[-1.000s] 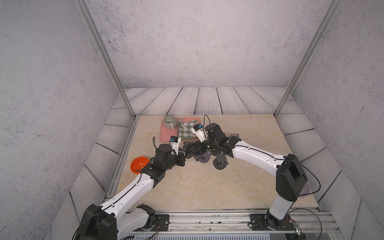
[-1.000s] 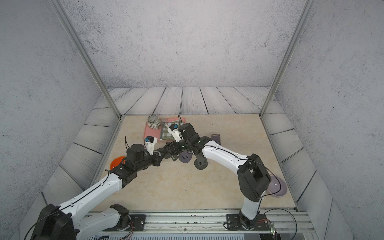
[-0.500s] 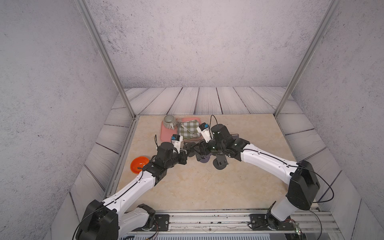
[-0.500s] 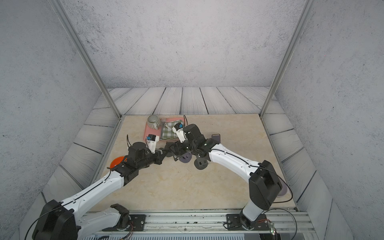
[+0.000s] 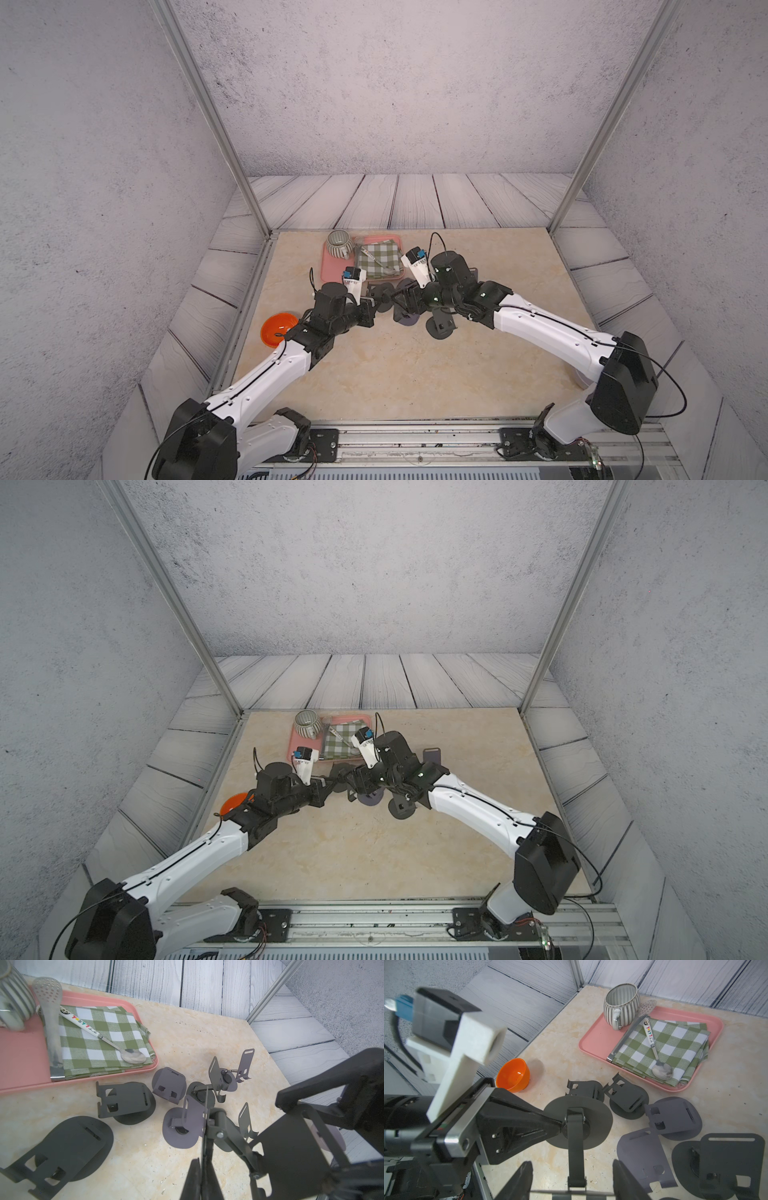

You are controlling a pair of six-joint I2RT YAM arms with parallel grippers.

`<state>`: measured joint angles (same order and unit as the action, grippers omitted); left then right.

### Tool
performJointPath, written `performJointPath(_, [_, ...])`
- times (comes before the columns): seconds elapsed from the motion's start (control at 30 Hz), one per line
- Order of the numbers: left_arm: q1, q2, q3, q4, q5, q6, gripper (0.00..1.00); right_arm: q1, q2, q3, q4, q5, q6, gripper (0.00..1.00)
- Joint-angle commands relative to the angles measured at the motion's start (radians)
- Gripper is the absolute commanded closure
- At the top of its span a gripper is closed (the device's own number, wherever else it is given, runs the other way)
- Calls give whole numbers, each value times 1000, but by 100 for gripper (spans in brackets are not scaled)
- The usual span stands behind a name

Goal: Open the phone stand

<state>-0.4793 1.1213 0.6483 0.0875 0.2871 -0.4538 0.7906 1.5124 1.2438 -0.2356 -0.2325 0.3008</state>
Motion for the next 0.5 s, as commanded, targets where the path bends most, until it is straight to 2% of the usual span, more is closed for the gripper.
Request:
performJointPath(0.0, [62, 31, -6, -122, -287, -45, 100, -13, -80, -6, -116, 18, -5, 44])
performJointPath(0.2, [62, 17, -7, -126, -275, -44, 100, -13, -62, 5, -108, 7, -4, 40])
performJointPath(0.23, [62, 16, -7, -123, -266, -43, 100, -13, -56, 10, -107, 4, -5, 31])
performJointPath(0.27, [62, 15, -7, -117, -252, -43, 100, -13, -48, 15, -109, 4, -5, 14])
performJointPath(0.3, [62, 15, -7, -110, -239, -42, 100, -13, -42, 17, -108, 4, -3, 2])
performJointPath(0.47, [62, 26, -1, -79, -159, -42, 100, -14, -9, 5, -75, -21, -2, 1])
